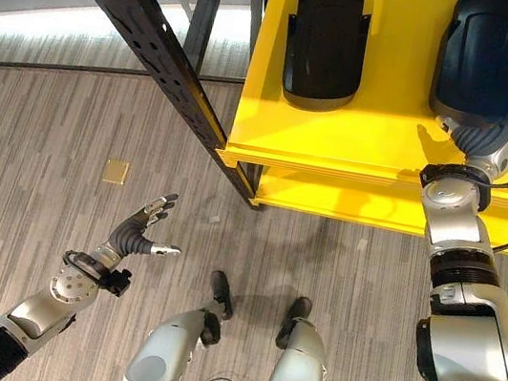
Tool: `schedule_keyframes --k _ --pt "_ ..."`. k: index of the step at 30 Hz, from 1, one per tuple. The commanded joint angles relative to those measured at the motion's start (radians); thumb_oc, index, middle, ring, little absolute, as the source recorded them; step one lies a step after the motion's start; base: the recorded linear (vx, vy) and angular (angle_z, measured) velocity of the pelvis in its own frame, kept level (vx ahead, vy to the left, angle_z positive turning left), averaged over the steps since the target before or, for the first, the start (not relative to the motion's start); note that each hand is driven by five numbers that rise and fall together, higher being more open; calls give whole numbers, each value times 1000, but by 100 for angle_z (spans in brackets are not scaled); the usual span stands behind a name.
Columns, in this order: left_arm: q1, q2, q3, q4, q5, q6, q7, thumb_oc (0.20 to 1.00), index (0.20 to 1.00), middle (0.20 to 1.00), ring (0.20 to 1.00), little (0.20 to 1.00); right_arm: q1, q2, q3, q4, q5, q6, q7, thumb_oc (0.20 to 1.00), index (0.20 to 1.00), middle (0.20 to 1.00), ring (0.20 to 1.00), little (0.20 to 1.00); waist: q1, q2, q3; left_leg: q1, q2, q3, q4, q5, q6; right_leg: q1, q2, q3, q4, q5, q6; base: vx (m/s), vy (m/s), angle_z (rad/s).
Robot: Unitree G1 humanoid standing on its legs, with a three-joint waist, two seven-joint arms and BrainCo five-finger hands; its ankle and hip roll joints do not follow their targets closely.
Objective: Move parts from the plastic box to the shelf.
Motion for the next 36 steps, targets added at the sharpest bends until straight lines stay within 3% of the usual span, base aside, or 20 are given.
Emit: schedule_keyframes --k 1,9,18,24,31,36 --pt "10 34 -16 -65 -10 -57 3 1000 1000 1000 1000 1000 -118 -73 22 13 -15 -27 -16 1000 1000 1000 1000 1000 7 -23 -19 38 69 2 125 -139 -76 15 -11 -36 -1 -50 57 0 0 0" --pt "4 33 -22 -63 -8 -54 3 1000 1000 1000 1000 1000 -113 -65 24 21 -21 -20 -27 1000 1000 1000 1000 1000 5 -22 -19 36 68 1 126 -140 -76 14 -8 -34 -3 -49 56 0 0 0" --pt "11 29 -27 -68 -11 -57 7 1000 1000 1000 1000 1000 -90 -64 -6 -13 -104 -58 -143 1000 1000 1000 1000 1000 -5 -24 -23 45 64 2 122 -145 -73 19 0 -28 -11 -49 58 0 0 0" --pt "25 16 -20 -73 -11 -60 25 1000 1000 1000 1000 1000 7 -38 -62 -154 -157 -70 -210 1000 1000 1000 1000 1000 -25 -30 -31 54 66 12 118 -153 -69 27 8 -13 -28 -45 60 10 22 -5" --pt "46 -7 -21 -65 -2 -67 65 1000 1000 1000 1000 1000 139 13 -143 -399 -363 -129 -322 1000 1000 1000 1000 1000 -53 -36 -40 70 66 26 110 -160 -61 38 15 2 -42 -41 66 17 43 -6" --pt "60 -13 -19 -64 -3 -75 82 1000 1000 1000 1000 1000 202 42 -169 -533 -426 -166 -321 1000 1000 1000 1000 1000 -63 -37 -48 78 64 33 104 -165 -57 46 18 5 -46 -43 66 4 30 -11"
